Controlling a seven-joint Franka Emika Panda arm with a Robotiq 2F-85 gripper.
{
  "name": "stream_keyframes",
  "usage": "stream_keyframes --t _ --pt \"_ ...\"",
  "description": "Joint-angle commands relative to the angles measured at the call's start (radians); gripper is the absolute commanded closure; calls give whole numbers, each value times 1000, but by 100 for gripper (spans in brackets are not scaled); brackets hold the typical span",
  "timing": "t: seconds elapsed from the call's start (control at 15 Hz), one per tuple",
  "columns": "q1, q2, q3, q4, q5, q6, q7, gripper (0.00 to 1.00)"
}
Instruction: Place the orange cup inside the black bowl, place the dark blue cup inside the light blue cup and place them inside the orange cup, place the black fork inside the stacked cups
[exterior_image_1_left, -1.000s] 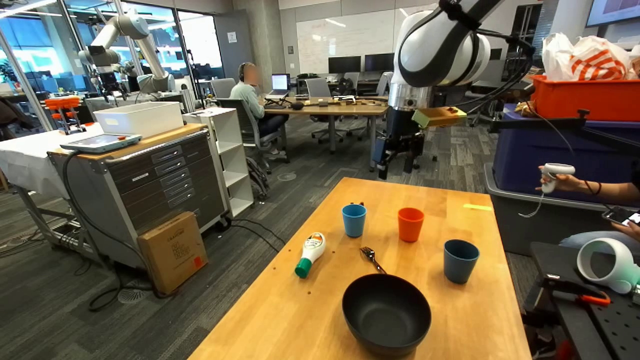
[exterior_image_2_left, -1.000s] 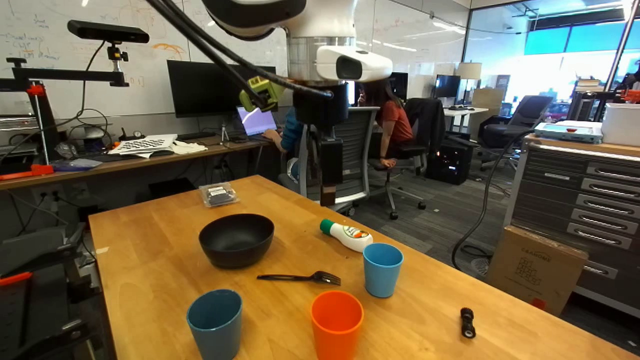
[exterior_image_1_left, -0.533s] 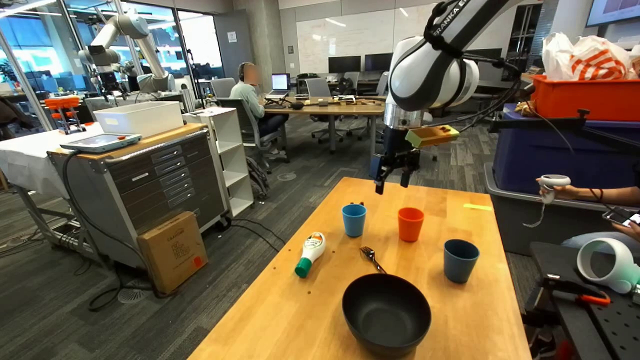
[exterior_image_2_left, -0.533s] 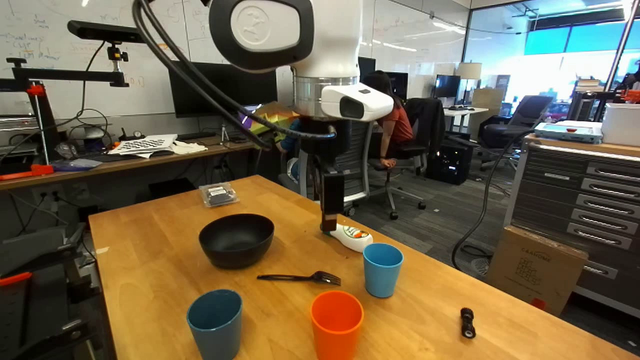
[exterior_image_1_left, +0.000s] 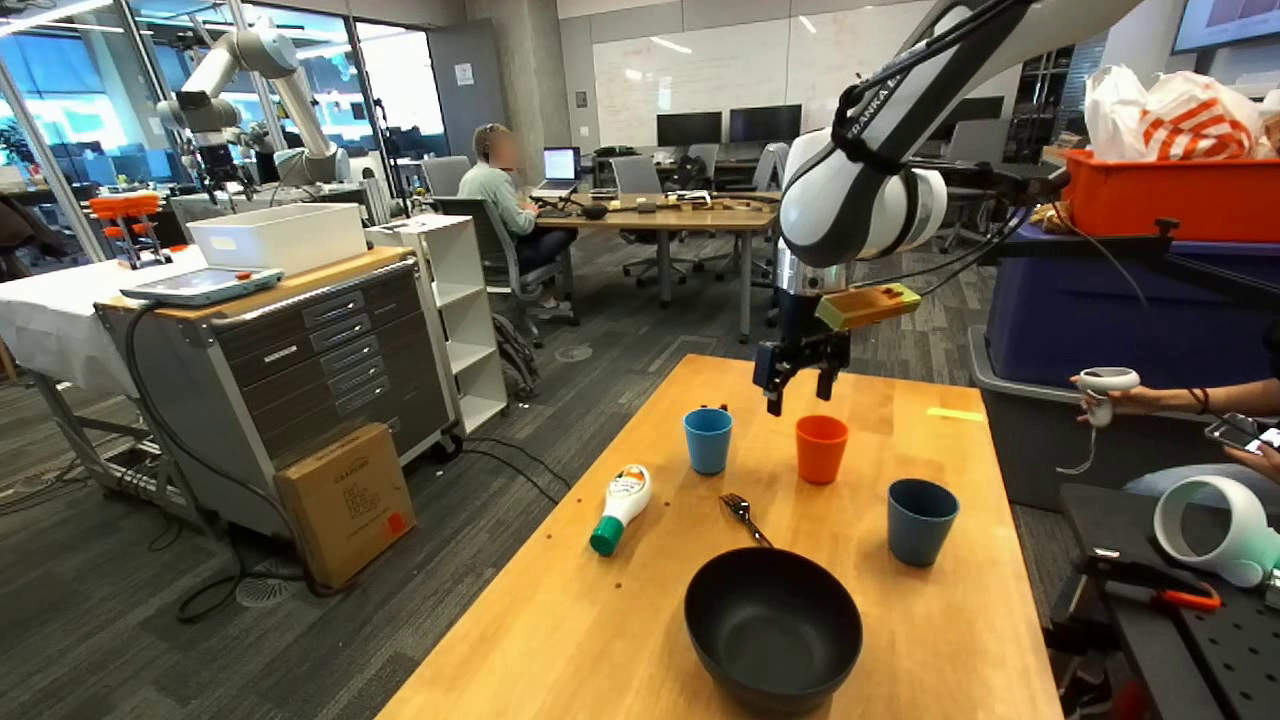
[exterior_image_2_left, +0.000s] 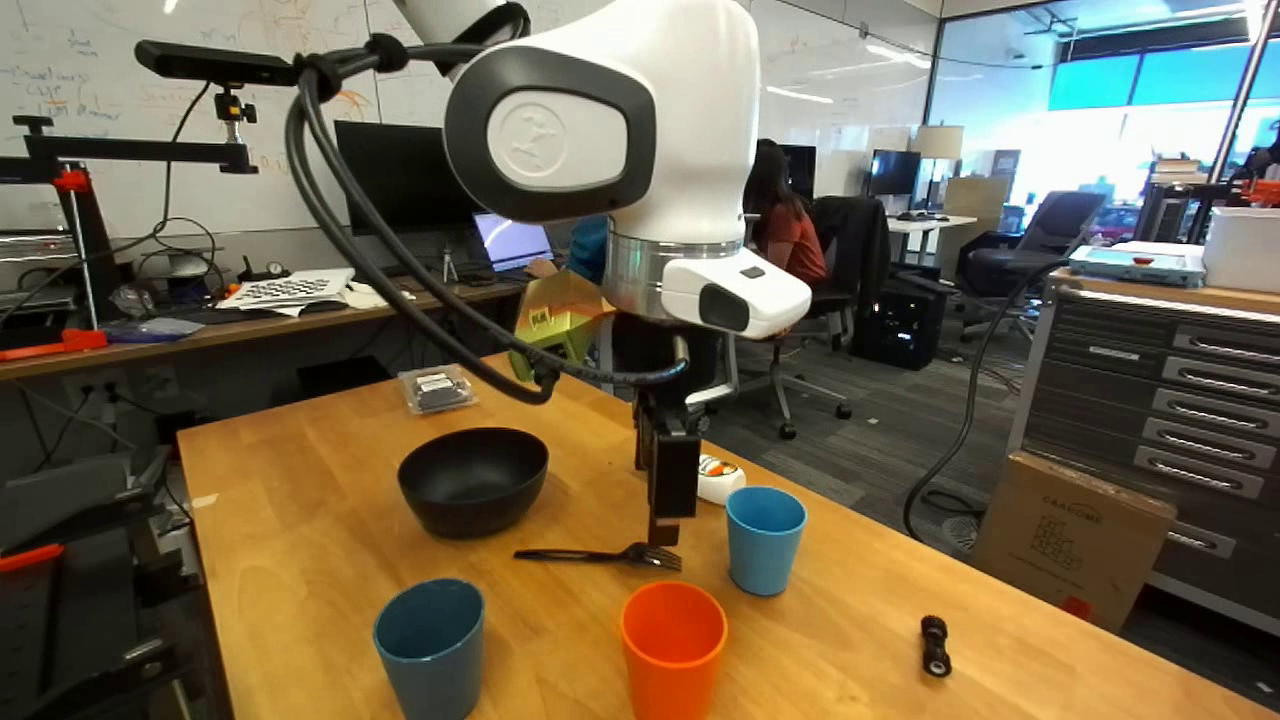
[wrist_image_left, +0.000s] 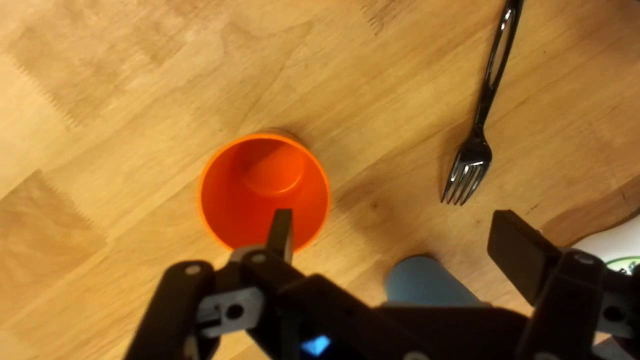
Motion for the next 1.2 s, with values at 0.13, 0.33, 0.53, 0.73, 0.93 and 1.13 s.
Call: stream_keyframes --t 0.13,0.33,0.53,0.73,0.93,1.13 --pt "-8 64 -4 46 -8 -5 8 0" --pt "-8 84 -10 58 -14 -5 12 0" --pt "-10 103 -18 73 -19 -2 18 0" --pt "-14 123 -23 90 -20 -6 23 0" --pt "-16 153 -26 108 -21 -11 30 0" --pt "-14 181 -25 122 -21 -11 37 27"
